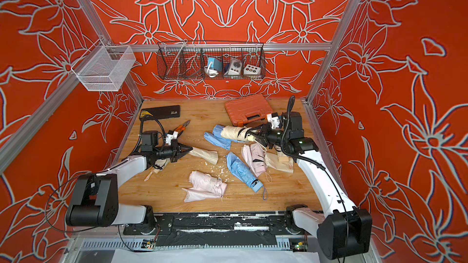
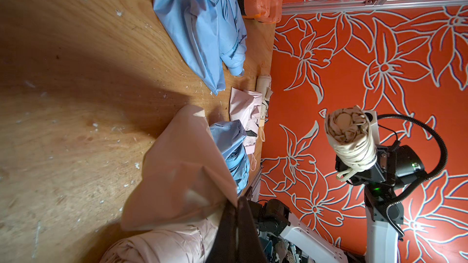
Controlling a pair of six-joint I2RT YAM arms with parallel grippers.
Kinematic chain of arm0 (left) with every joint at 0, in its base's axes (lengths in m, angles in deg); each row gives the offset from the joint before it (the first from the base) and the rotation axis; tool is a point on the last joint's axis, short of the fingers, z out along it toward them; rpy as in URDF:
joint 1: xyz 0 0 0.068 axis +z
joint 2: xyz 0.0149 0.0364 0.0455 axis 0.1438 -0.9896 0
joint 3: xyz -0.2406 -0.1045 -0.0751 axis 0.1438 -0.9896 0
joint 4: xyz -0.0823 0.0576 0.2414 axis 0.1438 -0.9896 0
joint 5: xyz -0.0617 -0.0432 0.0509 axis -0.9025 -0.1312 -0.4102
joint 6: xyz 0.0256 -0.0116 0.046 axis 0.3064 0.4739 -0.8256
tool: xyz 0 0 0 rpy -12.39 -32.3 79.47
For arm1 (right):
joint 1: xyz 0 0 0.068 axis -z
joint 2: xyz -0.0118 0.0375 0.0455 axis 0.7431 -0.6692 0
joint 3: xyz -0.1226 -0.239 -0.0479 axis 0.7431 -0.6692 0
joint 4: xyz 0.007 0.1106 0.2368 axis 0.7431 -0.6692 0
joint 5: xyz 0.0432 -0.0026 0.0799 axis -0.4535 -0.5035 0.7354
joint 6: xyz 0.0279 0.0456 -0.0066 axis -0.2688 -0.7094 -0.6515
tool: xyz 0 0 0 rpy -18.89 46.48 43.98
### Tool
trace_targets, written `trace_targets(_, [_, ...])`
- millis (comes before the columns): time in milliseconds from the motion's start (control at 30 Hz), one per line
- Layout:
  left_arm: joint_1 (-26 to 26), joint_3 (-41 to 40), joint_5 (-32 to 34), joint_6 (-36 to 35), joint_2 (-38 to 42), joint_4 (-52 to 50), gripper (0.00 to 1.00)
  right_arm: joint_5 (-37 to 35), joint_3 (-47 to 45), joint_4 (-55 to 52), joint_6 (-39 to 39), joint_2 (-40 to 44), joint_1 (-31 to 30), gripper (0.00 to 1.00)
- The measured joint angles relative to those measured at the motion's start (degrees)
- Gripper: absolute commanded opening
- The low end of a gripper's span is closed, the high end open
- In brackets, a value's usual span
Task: Take umbrellas out of sleeves
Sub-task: Place the umbrella at the center of the board.
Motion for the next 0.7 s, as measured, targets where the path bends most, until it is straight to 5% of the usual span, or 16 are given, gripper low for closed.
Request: trace_targets(700, [0.1, 0.4, 0.9, -9.2, -7.3, -4.8, 0.0, -0.2, -0.1, 25.0, -9.2, -26.4, -14.6, 0.0])
